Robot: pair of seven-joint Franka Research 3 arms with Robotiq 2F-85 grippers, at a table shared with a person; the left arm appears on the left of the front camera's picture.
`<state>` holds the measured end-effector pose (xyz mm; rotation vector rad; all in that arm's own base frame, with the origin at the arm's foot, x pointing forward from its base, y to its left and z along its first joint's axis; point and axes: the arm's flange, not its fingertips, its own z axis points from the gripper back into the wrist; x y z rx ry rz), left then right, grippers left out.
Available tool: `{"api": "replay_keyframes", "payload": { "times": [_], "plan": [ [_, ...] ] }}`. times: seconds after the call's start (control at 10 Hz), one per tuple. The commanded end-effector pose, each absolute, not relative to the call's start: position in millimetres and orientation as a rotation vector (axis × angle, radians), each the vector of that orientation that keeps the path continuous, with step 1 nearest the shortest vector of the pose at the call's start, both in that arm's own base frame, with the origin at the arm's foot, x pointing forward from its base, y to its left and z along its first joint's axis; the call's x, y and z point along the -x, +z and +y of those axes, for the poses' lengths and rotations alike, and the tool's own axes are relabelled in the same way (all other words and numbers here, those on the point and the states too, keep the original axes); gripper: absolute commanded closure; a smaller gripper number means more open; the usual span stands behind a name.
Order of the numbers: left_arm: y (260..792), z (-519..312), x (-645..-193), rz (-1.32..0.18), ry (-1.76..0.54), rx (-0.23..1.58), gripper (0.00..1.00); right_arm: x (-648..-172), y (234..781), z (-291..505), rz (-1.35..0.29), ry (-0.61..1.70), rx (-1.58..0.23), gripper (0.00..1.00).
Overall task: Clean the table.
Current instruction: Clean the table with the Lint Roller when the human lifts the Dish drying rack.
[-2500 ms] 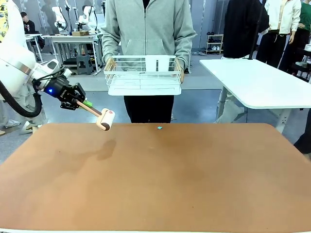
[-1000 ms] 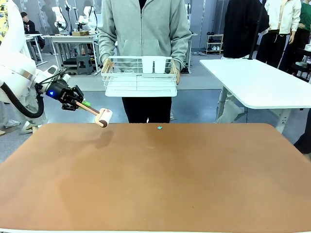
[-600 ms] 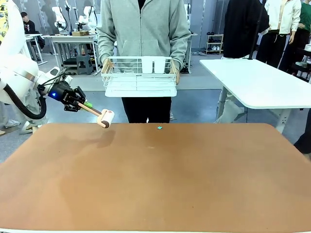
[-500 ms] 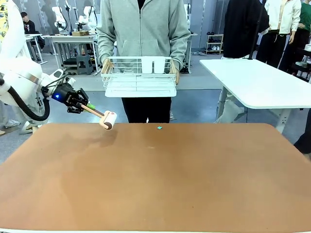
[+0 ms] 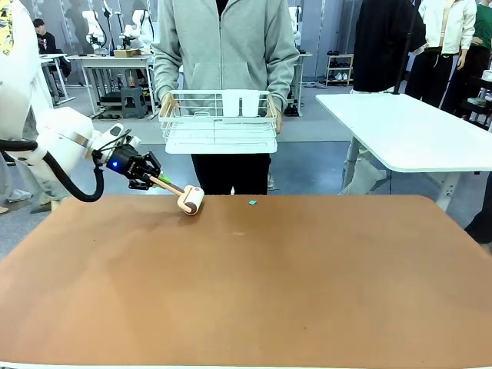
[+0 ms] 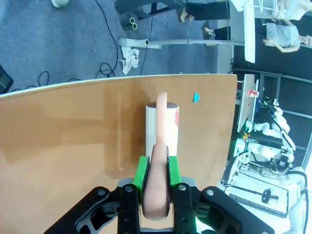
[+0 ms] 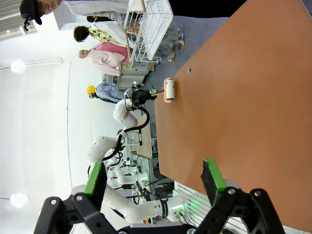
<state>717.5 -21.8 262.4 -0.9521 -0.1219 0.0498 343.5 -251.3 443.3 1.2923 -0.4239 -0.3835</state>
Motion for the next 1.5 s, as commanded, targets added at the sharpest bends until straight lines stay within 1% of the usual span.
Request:
{"api": "replay_keyframes", "payload": {
  "times": [0.0, 0.1, 0.4, 0.7, 1.2, 1.4],
  "plan": [
    [259.0, -38.8, -725.5, -0.17, 0.083, 0.946, 0.78, -340.5, 445.4, -249.0, -0.436, -0.375, -1.304, 0.0],
    [253.3, -51.6, -723.7, -0.204, 0.101, 0.907, 0.78, -340.5, 445.4, -249.0, -0.436, -0.375, -1.304, 0.0],
    [241.4, -95.2, -711.0, -0.2, 0.076, 0.927, 0.78, -340.5, 445.4, -249.0, -0.436, -0.375, -1.304, 0.0],
    [224.8, -121.8, -696.2, -0.108, 0.029, 0.904, 0.78, -340.5, 445.4, -249.0, -0.436, -0.375, -1.304, 0.0],
    [209.7, -149.2, -686.5, -0.053, -0.012, 0.878, 0.78, -340.5, 445.4, -249.0, -0.436, -0.375, -1.304, 0.0],
    [205.7, -158.4, -684.6, -0.057, -0.014, 0.887, 0.78, -340.5, 445.4, -249.0, -0.436, -0.375, -1.304, 0.0]
  ]
}}
